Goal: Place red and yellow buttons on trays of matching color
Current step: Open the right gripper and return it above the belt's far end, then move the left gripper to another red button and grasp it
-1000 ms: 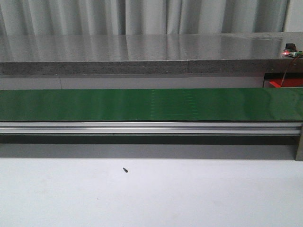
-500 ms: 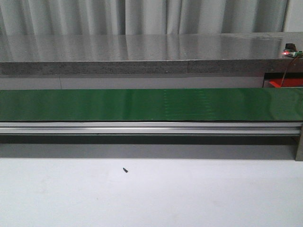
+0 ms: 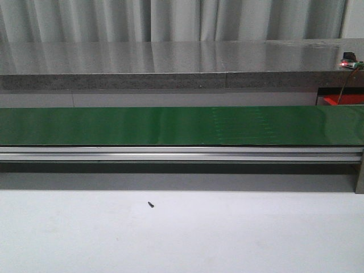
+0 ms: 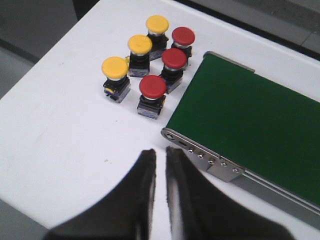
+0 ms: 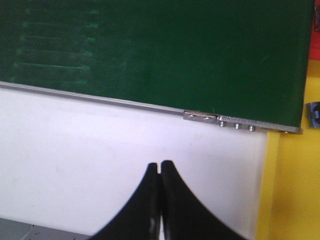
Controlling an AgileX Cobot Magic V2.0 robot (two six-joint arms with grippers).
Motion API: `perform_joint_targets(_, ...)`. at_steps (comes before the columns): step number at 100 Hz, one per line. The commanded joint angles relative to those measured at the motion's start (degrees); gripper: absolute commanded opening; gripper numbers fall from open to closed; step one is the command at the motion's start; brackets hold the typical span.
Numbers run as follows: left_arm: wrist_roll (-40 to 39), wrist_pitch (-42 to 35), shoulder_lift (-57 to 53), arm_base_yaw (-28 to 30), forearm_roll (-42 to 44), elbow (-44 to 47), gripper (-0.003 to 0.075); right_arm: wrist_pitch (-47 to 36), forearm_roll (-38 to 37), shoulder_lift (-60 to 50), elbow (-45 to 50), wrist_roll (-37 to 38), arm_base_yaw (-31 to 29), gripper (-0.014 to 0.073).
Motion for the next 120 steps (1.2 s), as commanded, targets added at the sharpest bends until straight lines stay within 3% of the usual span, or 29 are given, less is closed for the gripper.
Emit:
perform_joint_targets(1, -0.38, -2.74, 3.3, 0.95, -0.74, -3.87, 0.0236, -2.16, -0.16, -1.59, -1.35, -0.1, -0.02, -0.0106)
perform_joint_targets(14, -0.38, -2.74, 8.84, 0.99, -0.62, -7.33, 0.056, -2.1, 0.11, -1.59, -1.35, -0.1, -0.02, -0.0106)
perform_joint_targets(23, -0.38, -2.06, 13.24, 0.99, -0.74, -9.87, 0.0648, -2.1, 0.32, -1.59, -1.35, -0.1, -0.02, -0.0106)
perform_joint_targets(38, -0.38, 3.44, 21.42, 0.99, -3.14, -14.88, 0.06, -2.1, 0.32, -1.59, -1.35, -0.1, -0.02, -0.0106)
perform_joint_targets(52, -0.38, 3.71, 28.94, 0.99, -7.17, -18.78, 0.0575, -2.1, 0.32, -1.59, -1.35, -0.1, -0.02, -0.0106)
perform_joint_targets(79, -5.33, 1.06, 40.36, 0.99, -10.18, -23.76, 0.0575, -2.11, 0.32, -1.59, -1.35, -0.1, -0.02, -0.0106)
perform_joint_targets(120, -13.65, -4.36, 48.48, -2.14, -10.01, -27.68, 0.0575, -2.29, 0.32, -1.59, -1.35, -0.1, -0.02, -0.0106)
